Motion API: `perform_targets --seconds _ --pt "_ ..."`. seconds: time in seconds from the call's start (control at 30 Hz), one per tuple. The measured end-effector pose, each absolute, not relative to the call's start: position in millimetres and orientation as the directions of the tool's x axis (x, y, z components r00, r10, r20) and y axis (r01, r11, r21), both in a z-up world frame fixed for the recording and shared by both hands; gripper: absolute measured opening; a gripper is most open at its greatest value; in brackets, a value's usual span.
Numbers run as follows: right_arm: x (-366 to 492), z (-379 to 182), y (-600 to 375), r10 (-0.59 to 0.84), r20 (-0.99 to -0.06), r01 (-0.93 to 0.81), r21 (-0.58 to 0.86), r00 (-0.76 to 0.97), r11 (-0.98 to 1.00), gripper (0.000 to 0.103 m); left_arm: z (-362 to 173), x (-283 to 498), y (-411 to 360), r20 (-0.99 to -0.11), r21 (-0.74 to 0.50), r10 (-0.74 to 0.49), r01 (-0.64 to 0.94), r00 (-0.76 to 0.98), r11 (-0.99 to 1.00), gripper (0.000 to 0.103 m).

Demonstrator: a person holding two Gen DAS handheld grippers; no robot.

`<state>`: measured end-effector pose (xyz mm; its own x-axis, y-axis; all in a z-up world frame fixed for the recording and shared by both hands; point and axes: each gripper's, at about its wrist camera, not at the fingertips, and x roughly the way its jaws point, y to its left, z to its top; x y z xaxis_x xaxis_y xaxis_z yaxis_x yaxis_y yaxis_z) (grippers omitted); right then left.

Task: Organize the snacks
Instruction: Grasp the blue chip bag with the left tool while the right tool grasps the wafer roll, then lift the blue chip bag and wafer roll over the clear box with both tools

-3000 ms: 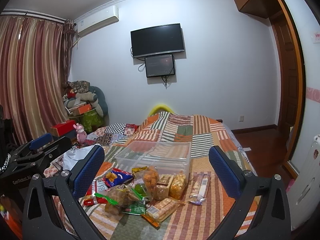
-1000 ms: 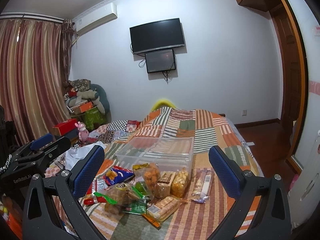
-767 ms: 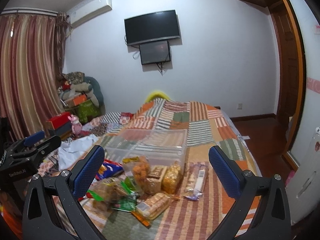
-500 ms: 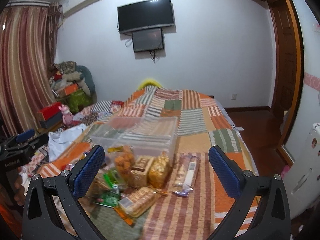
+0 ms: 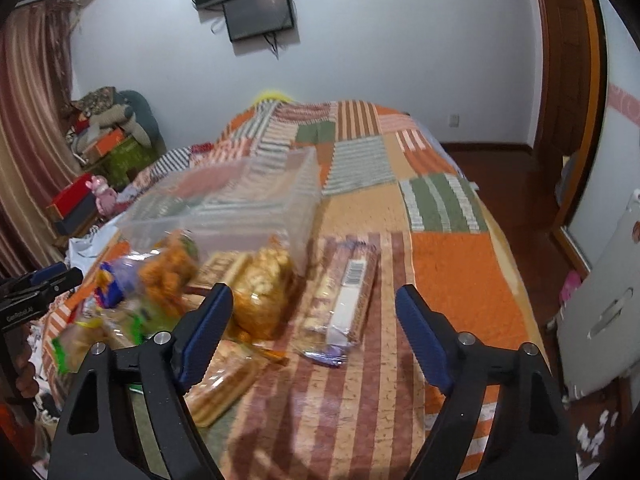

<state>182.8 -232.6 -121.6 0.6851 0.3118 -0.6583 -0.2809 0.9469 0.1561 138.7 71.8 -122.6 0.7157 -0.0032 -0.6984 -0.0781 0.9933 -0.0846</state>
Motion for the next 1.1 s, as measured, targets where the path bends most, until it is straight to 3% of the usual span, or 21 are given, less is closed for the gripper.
perform_targets --seconds 0.23,0.6,0.9,0.97,1.1 --pt "200.1 -136.1 -233.1 0.29 -0.721 -0.273 0.144 0.629 0.951 0.063 -142.4 165.6 71.4 -0.765 -0.113 -0.068 -0.029 0.64 0.993 0.073" --pt "221.2 -150.2 -227.9 0.277 -0.785 -0.301 0.121 0.554 0.946 0.063 -155.1 190.7 74.5 -0.807 -0.111 -0.084 -0.01 0.584 0.994 0.074" --pt "230.7 -158.3 -224.7 0.29 -0.811 -0.317 0.137 0.509 0.938 0.063 -170.8 204.2 75.0 -0.846 -0.097 -0.074 -0.016 0.528 0.995 0.081" --pt "232.6 -159.9 -221.9 0.288 -0.815 -0.318 0.135 0.504 0.938 0.054 -172.0 204.4 75.0 -0.839 -0.09 -0.069 -0.012 0.54 0.996 0.081" --pt "232.2 -159.7 -220.4 0.275 -0.816 -0.322 0.117 0.508 0.94 0.05 -172.8 198.8 70.9 -0.824 -0.072 -0.061 0.002 0.563 0.997 0.073"
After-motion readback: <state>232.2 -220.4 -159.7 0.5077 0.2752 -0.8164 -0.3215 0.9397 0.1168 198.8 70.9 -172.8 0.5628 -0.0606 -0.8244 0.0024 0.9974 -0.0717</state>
